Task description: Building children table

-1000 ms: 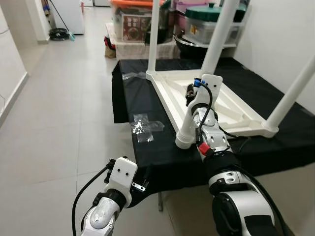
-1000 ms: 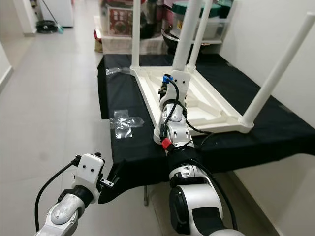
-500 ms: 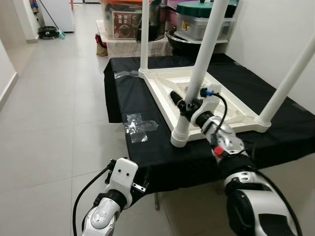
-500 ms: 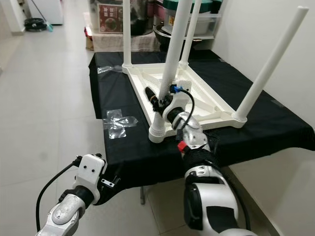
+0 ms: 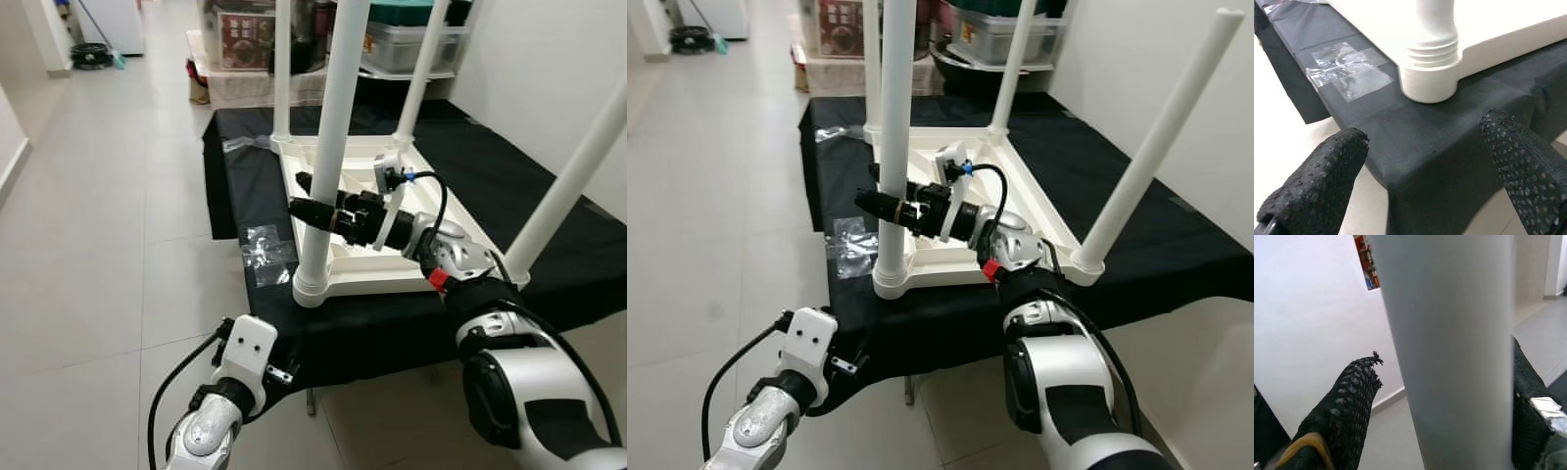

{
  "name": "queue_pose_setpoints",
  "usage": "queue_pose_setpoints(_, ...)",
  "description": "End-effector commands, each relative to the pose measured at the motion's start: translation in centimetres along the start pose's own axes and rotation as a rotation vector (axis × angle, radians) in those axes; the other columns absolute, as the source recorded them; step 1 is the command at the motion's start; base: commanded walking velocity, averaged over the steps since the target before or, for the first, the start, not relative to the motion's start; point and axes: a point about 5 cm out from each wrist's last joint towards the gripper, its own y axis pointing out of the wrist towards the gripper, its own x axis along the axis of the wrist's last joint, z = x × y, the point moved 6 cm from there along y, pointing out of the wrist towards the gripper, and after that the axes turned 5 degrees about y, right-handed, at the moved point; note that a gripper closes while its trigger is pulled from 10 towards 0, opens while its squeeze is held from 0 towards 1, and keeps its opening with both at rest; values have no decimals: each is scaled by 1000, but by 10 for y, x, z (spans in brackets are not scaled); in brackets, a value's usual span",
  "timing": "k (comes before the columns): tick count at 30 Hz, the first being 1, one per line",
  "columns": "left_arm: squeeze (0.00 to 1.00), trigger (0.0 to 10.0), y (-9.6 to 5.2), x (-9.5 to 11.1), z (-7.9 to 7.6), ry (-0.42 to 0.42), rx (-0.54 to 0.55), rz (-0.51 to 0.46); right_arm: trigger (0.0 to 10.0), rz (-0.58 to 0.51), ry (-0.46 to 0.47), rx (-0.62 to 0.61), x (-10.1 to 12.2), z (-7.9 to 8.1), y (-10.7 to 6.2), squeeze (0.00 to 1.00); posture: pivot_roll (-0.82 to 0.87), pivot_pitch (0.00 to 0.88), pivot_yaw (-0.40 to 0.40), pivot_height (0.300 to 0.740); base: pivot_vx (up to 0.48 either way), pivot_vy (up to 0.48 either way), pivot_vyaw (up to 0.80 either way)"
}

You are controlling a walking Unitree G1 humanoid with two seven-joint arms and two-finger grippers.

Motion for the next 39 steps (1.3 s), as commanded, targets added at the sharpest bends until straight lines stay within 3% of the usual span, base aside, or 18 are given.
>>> queue_pose_setpoints(1,0,10000,-2,-4,-3,4,-4,16,10000,7,-24,24,0,5,9,0,92,36,-119,740,0,0,0)
queue_pose_setpoints(4,0,10000,-2,-4,-3,4,-4,16,10000,7,-24,24,0,5,9,0,92,36,-119,740,0,0,0)
queue_pose_setpoints(5,0,10000,-2,-4,-3,4,-5,16,3020,11,-17,22,-1,5,11,0,94,34,-125,740,0,0,0)
queue_pose_setpoints(6,0,10000,-1,-4,-4,3,-4,16,0,21,-14,10,-5,5,13,0,92,35,-123,740,0,0,0)
queue_pose_setpoints(14,0,10000,-1,-3,-4,2,-2,12,0,-11,-26,-70,-4,-4,11,0,92,35,-127,740,0,0,0)
queue_pose_setpoints(18,0,10000,-2,-1,-4,-1,0,1,0,-75,-56,-400,7,-41,-1,0,89,36,-128,740,0,0,0)
queue_pose_setpoints(20,0,10000,-2,-1,-4,-1,0,1,0,-75,-56,-400,7,-41,-1,0,89,36,-128,740,0,0,0)
queue_pose_setpoints(21,0,10000,-2,-1,-3,-1,1,-2,0,-72,-80,-581,6,-59,-13,0,83,38,-120,740,0,0,0)
queue_pose_setpoints(23,0,10000,-2,-1,-3,-1,1,-2,0,-72,-80,-581,6,-59,-13,0,83,38,-120,740,0,0,0)
queue_pose_setpoints(24,0,10000,-2,0,-3,-1,2,-4,0,-85,-91,-877,1,-85,-44,0,72,41,-109,740,0,0,0)
queue_pose_setpoints(25,0,10000,-2,0,-3,-1,2,-4,0,-85,-91,-877,1,-85,-44,0,72,41,-109,740,0,0,0)
queue_pose_setpoints(26,0,10000,-2,0,-3,0,-2,-4,0,-109,-117,-1130,-2,-99,-76,0,73,40,-110,740,0,0,0)
queue_pose_setpoints(28,0,10000,-2,0,-3,0,-2,-4,0,-109,-117,-1130,-2,-99,-76,0,73,40,-110,740,0,0,0)
queue_pose_setpoints(31,0,10000,-2,-1,-4,2,-7,1,0,-166,-99,-1442,-16,-97,-114,0,75,40,-110,740,0,0,0)
queue_pose_setpoints(36,0,10000,-1,-2,-4,4,-7,4,0,-193,-55,-1473,-26,-83,-105,0,74,39,-109,740,0,0,0)
queue_pose_setpoints(37,0,10000,-1,-2,-3,4,-7,4,5569,-211,-40,-1434,-27,-78,-93,0,75,37,-110,740,0,0,0)
queue_pose_setpoints(38,0,10000,-1,-2,-3,4,-7,4,5569,-211,-40,-1434,-27,-78,-93,0,75,37,-110,740,0,0,0)
queue_pose_setpoints(39,0,10000,-1,-2,-3,5,-7,4,10000,-225,-63,-1368,-24,-74,-81,0,75,37,-110,740,0,0,0)
